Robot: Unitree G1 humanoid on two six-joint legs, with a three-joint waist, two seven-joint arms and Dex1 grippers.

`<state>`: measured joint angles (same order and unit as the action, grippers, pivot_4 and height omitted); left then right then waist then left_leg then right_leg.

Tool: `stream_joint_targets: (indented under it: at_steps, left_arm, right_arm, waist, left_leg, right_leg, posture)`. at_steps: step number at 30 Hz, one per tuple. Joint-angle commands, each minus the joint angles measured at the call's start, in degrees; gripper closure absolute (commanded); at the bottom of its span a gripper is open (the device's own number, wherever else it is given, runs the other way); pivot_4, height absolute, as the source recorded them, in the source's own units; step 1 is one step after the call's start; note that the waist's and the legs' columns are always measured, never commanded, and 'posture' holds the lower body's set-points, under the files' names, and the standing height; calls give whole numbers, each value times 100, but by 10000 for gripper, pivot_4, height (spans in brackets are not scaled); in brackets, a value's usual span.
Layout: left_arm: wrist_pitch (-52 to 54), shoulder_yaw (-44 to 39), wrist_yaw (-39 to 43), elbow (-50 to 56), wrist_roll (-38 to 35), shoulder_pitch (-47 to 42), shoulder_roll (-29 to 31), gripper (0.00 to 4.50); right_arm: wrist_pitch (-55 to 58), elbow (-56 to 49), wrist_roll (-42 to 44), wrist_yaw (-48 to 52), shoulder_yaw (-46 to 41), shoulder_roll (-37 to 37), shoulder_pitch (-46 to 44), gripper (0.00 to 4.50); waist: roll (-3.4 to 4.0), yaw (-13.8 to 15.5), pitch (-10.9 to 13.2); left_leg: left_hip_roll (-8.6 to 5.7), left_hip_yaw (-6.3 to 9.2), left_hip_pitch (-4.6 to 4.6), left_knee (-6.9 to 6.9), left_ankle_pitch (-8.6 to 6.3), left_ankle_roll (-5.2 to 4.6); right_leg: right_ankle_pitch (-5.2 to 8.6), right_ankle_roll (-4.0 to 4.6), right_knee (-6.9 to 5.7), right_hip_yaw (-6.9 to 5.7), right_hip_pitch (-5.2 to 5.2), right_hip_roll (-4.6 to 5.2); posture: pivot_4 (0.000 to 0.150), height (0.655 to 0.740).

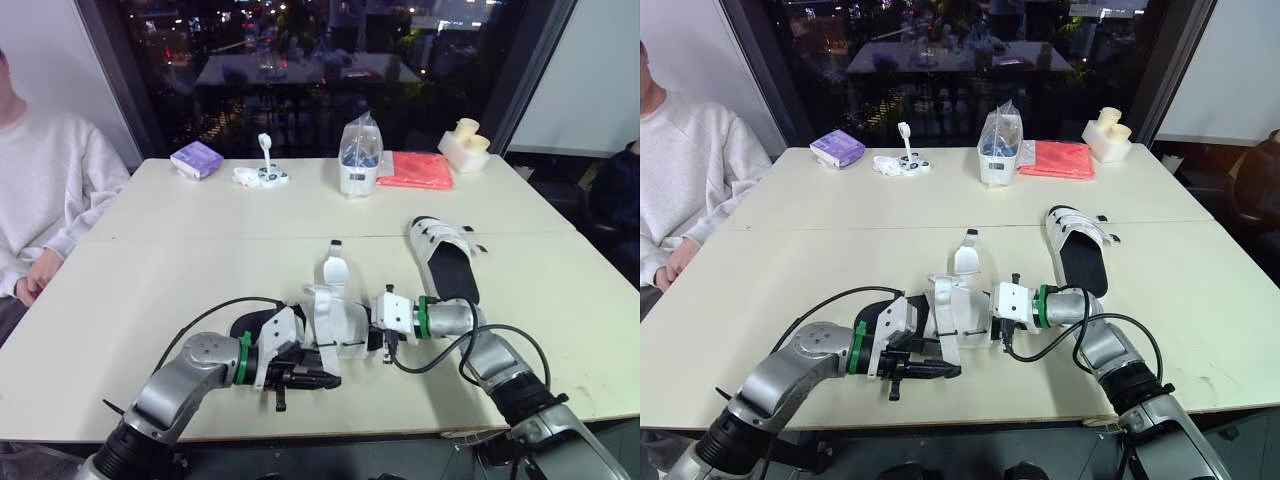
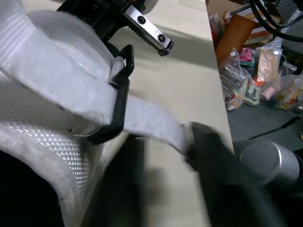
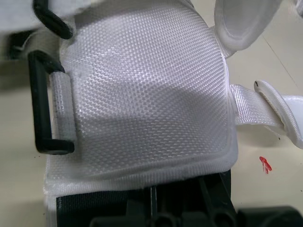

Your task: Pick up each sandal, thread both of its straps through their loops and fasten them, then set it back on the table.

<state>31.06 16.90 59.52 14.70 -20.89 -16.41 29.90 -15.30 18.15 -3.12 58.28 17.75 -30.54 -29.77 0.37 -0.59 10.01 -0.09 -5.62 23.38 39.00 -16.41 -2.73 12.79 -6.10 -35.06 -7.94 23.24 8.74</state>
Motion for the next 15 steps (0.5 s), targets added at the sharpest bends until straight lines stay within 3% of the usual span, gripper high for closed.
stream_joint_targets:
  at_steps: [1, 6, 12, 15]
  left_arm:
    - [21, 52, 49, 182, -47, 19, 64, 44662]
    - [266, 175, 308, 532, -174, 234, 437, 44662]
    - [268, 154, 1424, 1234, -671, 404, 1416, 44662]
    - [27, -30, 1624, 1360, -912, 369, 1474, 44662]
  right_arm:
    - [236, 251, -336, 139, 294, -112, 259, 45000]
    - [235, 266, -332, 167, 299, -128, 234, 45000]
    - [198, 347, -337, 199, 331, -104, 173, 45000]
    - [191, 361, -339, 224, 341, -101, 166, 45000]
  waist:
    - [0, 0, 0]
    - [0, -1, 1]
    - [2, -3, 2]
    - [3, -1, 1]
  left_leg:
    - [0, 0, 1, 0, 0, 0]
    - [0, 0, 1, -1, -3, -4]
    - [0, 1, 1, -5, -4, -3]
    - [0, 1, 1, -5, -5, -3]
  right_leg:
    - [0, 0, 0, 0, 0, 0]
    - [1, 1, 2, -1, 4, 2]
    - [11, 18, 5, -1, 8, 3]
    - [12, 20, 8, 0, 8, 3]
  posture:
    - [1500, 7400]
    - [1500, 7400]
    - [1500, 7400]
    - [1500, 7400]
